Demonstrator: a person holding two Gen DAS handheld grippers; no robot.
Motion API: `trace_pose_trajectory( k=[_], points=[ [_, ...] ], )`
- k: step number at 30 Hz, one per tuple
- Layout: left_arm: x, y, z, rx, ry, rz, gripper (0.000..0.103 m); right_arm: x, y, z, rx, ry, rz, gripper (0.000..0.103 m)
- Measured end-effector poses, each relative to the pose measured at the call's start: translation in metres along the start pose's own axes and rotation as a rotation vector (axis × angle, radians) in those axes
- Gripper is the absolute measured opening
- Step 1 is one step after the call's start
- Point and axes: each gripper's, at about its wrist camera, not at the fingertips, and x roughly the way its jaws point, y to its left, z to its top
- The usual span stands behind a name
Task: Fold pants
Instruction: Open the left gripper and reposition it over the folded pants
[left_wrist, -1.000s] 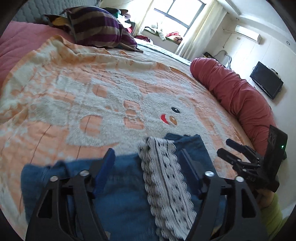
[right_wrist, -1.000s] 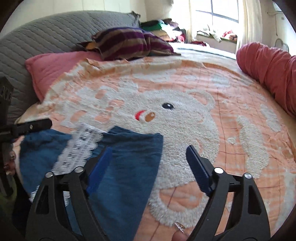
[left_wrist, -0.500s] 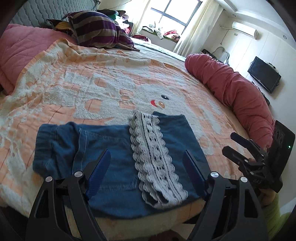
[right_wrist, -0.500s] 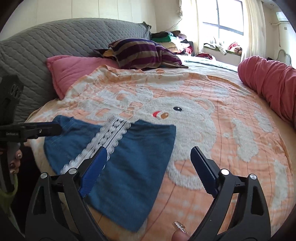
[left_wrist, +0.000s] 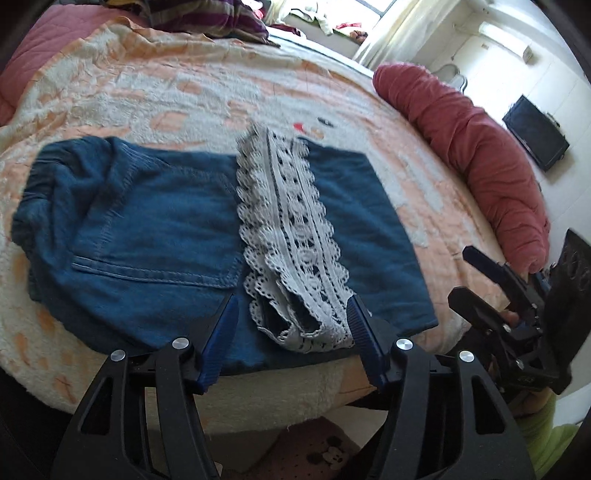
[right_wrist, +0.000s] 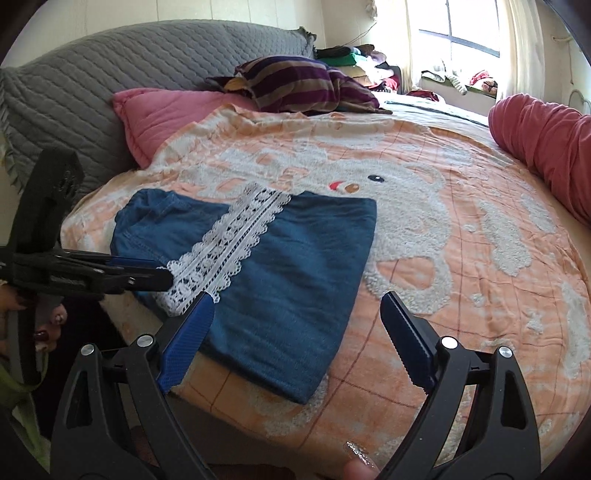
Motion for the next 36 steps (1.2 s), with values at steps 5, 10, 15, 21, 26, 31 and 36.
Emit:
trace_pose_trajectory(
  k=[5, 10, 15, 21, 26, 31, 36],
  points=[
    [0.012, -0.005, -0.009, 0.097, 0.034, 0.068, 0.024, 0.011, 0.009, -0.007, -0.033, 0.038, -0.001, 0.085],
    [0.008, -0.004, -0.014, 0.115, 0.035, 0.075, 0.022, 0.015, 0.026, -0.010, -0.078, 0.037, 0.033, 0.058],
    [0.010, -0.007, -0.014, 0.140, 0.027, 0.100, 0.024, 0.039, 0.028, -0.020, -0.098, 0.164, -0.006, 0.048],
    [0.008, -0.008, -0.014, 0.144, 0.026, 0.095, 0.026, 0.049, 0.020, -0.028, -0.061, 0.207, -0.003, 0.047],
    [0.007, -0.009, -0.015, 0.146, 0.023, 0.096, 0.026, 0.045, 0.017, -0.029, -0.038, 0.194, 0.019, 0.049],
    [-0.001, -0.011, -0.017, 0.149, 0.013, 0.100, 0.026, 0.029, 0.012, -0.021, -0.006, 0.130, 0.030, 0.054],
    [-0.014, -0.013, -0.016, 0.158, -0.012, 0.113, 0.029, 0.018, 0.006, -0.016, 0.028, 0.081, 0.029, 0.065]
  ],
)
